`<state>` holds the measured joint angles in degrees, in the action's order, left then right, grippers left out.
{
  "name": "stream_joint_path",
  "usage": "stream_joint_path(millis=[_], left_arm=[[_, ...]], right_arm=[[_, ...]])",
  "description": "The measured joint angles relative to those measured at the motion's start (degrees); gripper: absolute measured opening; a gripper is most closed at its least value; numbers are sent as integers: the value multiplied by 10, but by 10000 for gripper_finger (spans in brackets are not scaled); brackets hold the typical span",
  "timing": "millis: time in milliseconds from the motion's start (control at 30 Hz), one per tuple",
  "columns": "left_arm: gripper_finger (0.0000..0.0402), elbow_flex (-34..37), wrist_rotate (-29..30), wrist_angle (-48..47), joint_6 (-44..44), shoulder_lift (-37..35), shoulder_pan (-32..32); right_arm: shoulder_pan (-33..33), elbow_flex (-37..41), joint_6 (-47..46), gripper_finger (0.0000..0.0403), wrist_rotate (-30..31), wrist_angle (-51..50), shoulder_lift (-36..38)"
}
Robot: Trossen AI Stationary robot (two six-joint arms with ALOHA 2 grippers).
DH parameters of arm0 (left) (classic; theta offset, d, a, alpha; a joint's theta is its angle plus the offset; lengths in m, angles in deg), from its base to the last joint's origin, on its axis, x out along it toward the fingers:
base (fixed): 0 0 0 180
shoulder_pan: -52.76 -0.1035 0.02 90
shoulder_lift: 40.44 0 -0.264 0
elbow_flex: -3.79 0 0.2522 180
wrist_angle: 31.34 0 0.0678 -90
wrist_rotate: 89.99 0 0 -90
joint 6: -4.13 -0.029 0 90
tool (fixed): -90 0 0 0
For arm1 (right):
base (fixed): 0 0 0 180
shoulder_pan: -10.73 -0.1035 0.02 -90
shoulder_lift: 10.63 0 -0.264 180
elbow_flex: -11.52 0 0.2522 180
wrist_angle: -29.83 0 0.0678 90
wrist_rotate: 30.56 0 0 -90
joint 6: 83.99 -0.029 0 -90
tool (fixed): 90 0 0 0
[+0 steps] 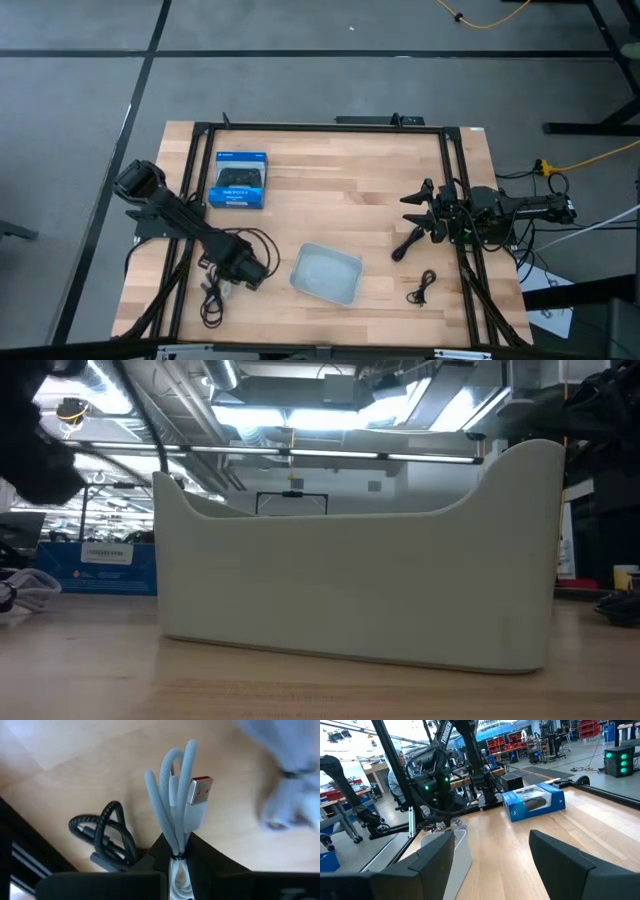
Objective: Pick and place USB-C Cables
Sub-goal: Put the light blue charger cable into the gray bin
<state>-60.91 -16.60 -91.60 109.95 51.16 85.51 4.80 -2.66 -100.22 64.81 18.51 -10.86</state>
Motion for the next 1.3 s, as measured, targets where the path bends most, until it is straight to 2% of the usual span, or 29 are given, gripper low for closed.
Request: stream_joint_path(millis=[133,300,433,567,733,833,933,1000,1100,1300], left_arm=[[29,-20,48,0,-1,-31,-4],[33,-73,143,10,-37,-67,-17],[31,-132,255,49,-130,-77,-37],[29,-165,318,171,-276,-65,-64],[32,-178,315,312,-558,-6,-98],[33,-196,288,317,-701,28,-117],[33,-205,248,314,-801,51,-128],[34,-206,221,314,-847,61,-132],[36,-206,217,314,-882,79,-132],[64,-206,249,321,-858,106,-132]], right_arm=[[0,0,0,261,0,0,0],[0,0,1,262,0,0,0],[0,0,2,262,0,0,0],[0,0,2,261,0,0,0],[0,0,2,261,0,0,0],[0,0,1,261,0,0,0],[0,0,0,261,-3,-1,0],[0,0,1,261,-4,0,0],[0,0,1,261,-5,0,0],[0,0,2,261,-5,-1,0]])
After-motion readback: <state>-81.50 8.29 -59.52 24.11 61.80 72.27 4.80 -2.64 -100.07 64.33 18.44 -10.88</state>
